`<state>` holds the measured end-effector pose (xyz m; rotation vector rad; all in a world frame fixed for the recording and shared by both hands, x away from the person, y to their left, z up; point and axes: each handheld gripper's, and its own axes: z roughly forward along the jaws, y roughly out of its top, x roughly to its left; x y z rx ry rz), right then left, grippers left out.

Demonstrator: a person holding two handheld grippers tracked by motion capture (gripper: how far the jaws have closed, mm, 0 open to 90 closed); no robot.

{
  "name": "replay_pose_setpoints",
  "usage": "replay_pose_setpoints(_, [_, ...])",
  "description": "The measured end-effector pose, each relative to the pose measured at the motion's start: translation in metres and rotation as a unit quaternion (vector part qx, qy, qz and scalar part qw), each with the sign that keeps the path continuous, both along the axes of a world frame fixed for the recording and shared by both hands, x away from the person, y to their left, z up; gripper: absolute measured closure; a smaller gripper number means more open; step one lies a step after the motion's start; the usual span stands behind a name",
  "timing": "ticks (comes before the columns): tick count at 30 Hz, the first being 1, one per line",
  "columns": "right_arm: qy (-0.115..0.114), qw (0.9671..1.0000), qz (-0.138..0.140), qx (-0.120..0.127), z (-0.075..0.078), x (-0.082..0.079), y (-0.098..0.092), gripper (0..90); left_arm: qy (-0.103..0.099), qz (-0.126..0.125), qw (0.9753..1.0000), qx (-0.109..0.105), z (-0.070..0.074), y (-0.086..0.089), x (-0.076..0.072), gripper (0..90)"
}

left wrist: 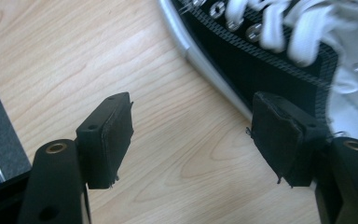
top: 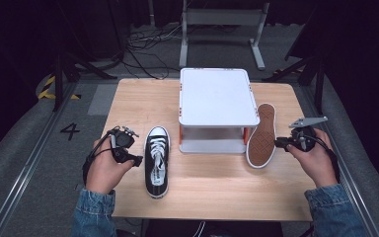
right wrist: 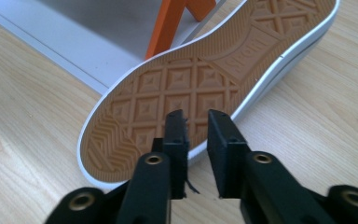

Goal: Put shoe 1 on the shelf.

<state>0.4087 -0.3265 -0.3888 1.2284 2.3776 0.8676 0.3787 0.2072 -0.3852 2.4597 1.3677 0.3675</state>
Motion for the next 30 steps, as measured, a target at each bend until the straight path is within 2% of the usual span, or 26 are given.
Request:
replay_pose_setpoints(4, [0.011, 0.9999, 0.003, -0.011, -0.010, 0.011, 0.007, 87.2, 0.005, 0.021, 0.9998, 0.006, -0.007, 0.010, -0.001, 30.1])
replay_pose_setpoints(7, [0.020, 0.9996, 0.002, -0.020, -0.015, 0.014, 0.007, 88.7, 0.010, 0.024, 0.9996, 0.006, -0.011, 0.014, -0.003, 29.7])
replay_pose_setpoints(8, [0.023, 0.9995, -0.001, -0.020, -0.016, 0.015, 0.007, 89.4, 0.015, 0.024, 0.9996, 0.006, -0.013, 0.016, -0.003, 29.7])
replay_pose_setpoints(12, [0.036, 0.9993, -0.006, -0.008, -0.017, 0.016, 0.002, 89.5, 0.014, 0.027, 0.9995, 0.005, -0.014, 0.019, -0.006, 29.7])
replay_pose_setpoints(16, [0.042, 0.9990, -0.011, -0.013, -0.020, 0.016, -0.001, 89.1, 0.012, 0.028, 0.9995, 0.002, -0.012, 0.020, -0.008, 29.7])
replay_pose_setpoints(22, [0.038, 0.9991, -0.009, -0.014, -0.021, 0.015, -0.001, 88.6, 0.013, 0.016, 0.9998, -0.005, -0.010, 0.014, -0.008, 29.7])
replay_pose_setpoints(27, [0.041, 0.9990, -0.011, -0.017, -0.022, 0.015, -0.002, 88.2, 0.010, -0.006, 0.9999, -0.006, -0.008, 0.005, -0.012, 29.7])
replay_pose_setpoints(30, [0.042, 0.9989, -0.013, -0.018, -0.023, 0.015, -0.003, 88.1, 0.007, -0.027, 0.9996, -0.012, -0.003, -0.004, -0.020, 29.7])
